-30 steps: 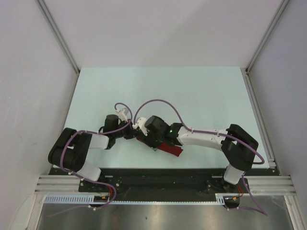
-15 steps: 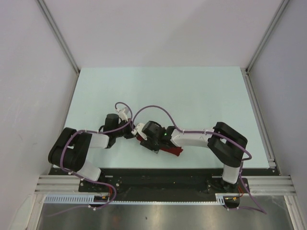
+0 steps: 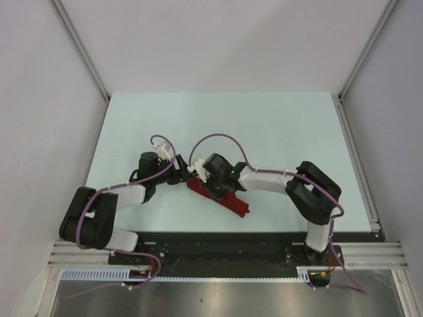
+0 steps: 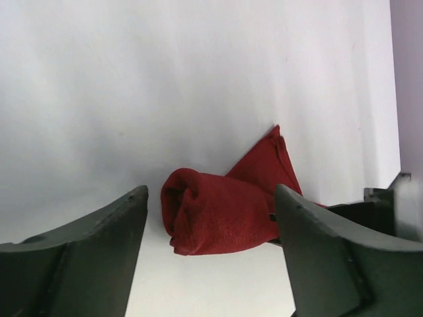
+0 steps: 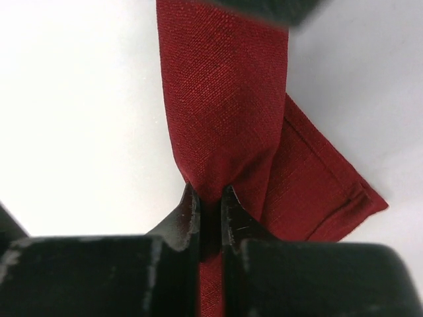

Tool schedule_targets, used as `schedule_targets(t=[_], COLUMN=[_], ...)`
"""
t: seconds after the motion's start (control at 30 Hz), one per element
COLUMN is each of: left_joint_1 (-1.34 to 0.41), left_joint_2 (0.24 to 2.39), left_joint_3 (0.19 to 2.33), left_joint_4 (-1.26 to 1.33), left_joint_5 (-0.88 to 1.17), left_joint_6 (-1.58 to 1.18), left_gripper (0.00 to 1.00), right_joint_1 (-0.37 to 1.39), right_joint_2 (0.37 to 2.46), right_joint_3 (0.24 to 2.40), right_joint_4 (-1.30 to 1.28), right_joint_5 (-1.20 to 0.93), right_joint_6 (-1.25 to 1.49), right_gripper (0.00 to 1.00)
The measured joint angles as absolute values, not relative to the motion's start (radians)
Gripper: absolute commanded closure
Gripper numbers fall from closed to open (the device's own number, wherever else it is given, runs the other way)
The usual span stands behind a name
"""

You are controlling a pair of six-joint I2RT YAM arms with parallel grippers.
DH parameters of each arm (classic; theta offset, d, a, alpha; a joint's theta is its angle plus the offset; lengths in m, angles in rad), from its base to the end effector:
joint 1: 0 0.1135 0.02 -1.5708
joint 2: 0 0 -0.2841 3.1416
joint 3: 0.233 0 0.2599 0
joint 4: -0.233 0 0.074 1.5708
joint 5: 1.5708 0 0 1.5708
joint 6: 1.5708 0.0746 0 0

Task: Fold the napkin, place the utensils inside, and roll it up
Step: Roll the napkin with the utensil

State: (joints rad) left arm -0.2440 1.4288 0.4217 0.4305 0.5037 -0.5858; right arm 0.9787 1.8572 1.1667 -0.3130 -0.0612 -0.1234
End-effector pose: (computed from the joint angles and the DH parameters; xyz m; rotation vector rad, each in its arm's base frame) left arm 0.2654 -0.1032 0.1371 -0.0722 2.2421 -1.0091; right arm 0.2268 0.3454 0.1460 -1.3933 2.2225 0.3902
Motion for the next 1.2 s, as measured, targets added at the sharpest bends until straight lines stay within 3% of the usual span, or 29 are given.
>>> schedule_targets(t=[0.33,0.6,0.77,0.8,0.87,0.9,0.97,1.0,1.13,1.2], left_joint_1=[-0.228,-0.229,-0.244,-0.25,-0.262,-0.268,-0.273,-0.273,-0.276,-0.278], left_joint_2=[1.28,1.391,1.477,1.488,1.514,1.529,1.555,1.565,1.571,1.571], left_joint_3=[0.417,0.407,0.407,0.407,0.407,0.407,0.407,0.408,0.408,0.411], left_joint_4=[0.371,0.393,0.447,0.462,0.492,0.509,0.54,0.558,0.576,0.574], left_joint_5=[0.437,0.499,0.54,0.546,0.556,0.556,0.558,0.562,0.57,0.572], left_joint_6=[-0.573,-0.565,-0.577,-0.579,-0.593,-0.598,-0.611,-0.618,-0.629,-0.629], left_gripper=[0.15,0.23,0.41,0.58,0.77,0.92,1.0,1.0,1.0,1.0], right_joint_1=[0.815,0.73,0.704,0.7,0.694,0.691,0.685,0.68,0.665,0.665], right_joint_2=[1.917,1.992,2.016,2.02,2.026,2.029,2.033,2.033,2.012,1.982], right_joint_3=[1.207,1.237,1.239,1.24,1.242,1.243,1.243,1.244,1.249,1.254], right_joint_4=[-0.335,-0.338,-0.328,-0.327,-0.326,-0.326,-0.328,-0.331,-0.365,-0.401], right_joint_5=[-0.473,-0.695,-0.764,-0.775,-0.791,-0.798,-0.81,-0.812,-0.811,-0.766], right_joint_6=[-0.035,0.004,0.009,0.009,0.01,0.01,0.015,0.021,0.038,0.035], right_gripper=[1.0,1.0,1.0,1.0,0.99,0.91,0.74,0.61,0.43,0.4])
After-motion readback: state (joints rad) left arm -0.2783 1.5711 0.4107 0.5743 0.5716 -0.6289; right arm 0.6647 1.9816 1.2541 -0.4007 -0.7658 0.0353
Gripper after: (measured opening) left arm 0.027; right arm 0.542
